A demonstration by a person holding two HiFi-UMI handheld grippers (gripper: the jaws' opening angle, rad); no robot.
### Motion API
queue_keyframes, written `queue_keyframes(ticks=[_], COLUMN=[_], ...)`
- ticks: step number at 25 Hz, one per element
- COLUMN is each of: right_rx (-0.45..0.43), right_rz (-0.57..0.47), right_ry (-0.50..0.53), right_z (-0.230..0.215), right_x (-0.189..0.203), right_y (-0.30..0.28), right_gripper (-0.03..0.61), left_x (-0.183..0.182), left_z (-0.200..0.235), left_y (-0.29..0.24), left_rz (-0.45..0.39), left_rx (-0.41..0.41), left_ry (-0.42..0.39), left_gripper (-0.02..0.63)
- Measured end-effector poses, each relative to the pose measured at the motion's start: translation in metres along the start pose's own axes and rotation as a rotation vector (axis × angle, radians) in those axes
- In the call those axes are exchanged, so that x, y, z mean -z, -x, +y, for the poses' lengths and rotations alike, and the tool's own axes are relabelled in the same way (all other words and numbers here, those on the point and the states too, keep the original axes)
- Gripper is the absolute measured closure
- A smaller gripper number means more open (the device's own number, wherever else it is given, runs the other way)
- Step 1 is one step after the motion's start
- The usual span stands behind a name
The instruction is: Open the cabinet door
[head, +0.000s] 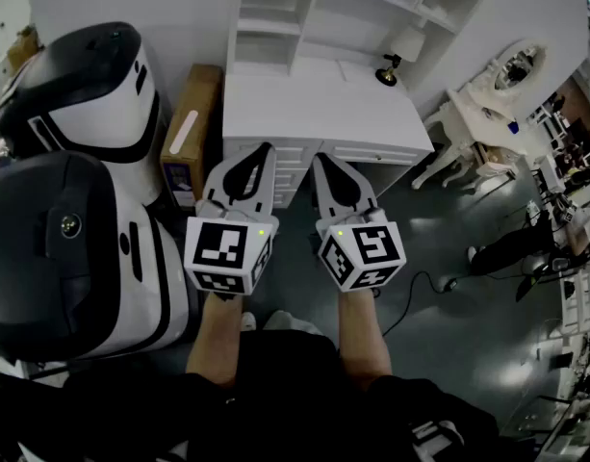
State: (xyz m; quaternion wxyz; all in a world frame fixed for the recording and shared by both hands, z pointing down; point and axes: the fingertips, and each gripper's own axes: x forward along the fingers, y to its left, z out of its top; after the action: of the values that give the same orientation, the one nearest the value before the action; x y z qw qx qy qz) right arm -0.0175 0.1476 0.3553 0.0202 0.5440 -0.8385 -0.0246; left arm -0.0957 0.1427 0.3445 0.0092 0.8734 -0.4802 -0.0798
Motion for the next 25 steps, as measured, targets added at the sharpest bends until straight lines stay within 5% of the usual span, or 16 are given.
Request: queue_keyframes(ticks=[6, 18, 25], right_rx=[0.046, 0.057, 0.071], right_rz=[0.030, 0.102, 0.062], right_ry=[-0.020, -0.027, 0.014], right_z=[-0.009, 0.005, 0.003], right_x=[0.008, 0.034, 0.014], right_y=[0.000, -0.013, -0.008], right_gripper=[0.565, 0.565, 0.565], left_x=[-0.014, 0.022, -0.001], left_z=[-0.024, 0.011, 0.016], left_y=[-0.002, 0.005, 0.008], left_rz=[-0.031, 0.039, -0.033], left_rx=[0.075, 0.010, 0.005], left_ry=[0.001, 0.072, 0.064], left_gripper=[0.603, 0.603, 0.603])
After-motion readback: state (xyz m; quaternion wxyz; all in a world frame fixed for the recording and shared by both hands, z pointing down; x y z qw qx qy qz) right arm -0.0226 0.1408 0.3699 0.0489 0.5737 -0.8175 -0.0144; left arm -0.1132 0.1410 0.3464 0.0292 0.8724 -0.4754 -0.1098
